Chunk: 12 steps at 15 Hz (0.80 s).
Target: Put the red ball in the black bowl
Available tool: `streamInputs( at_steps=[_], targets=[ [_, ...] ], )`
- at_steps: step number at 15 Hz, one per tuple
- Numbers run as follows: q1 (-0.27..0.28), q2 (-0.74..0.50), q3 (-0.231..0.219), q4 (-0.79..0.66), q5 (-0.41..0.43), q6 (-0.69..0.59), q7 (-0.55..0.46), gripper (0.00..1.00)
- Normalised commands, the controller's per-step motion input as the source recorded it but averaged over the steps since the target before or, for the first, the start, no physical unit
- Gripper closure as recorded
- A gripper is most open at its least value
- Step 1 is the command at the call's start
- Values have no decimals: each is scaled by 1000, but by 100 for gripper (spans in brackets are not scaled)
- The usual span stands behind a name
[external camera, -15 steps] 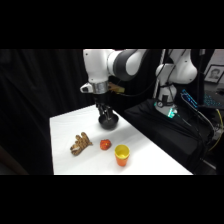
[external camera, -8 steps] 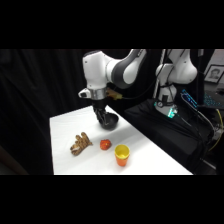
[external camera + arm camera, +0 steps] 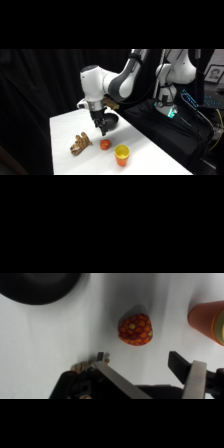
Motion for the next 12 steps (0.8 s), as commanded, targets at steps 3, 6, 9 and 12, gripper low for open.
streamInputs(
  at_steps=[3,6,9,12],
  targets=[
    [-54,207,89,153,133,127,-5,0],
    [-53,183,101,121,137,140,-1,0],
    [-58,160,100,104,127,147,-3,0],
    [-52,131,75,84,94,163,23,0]
  ],
)
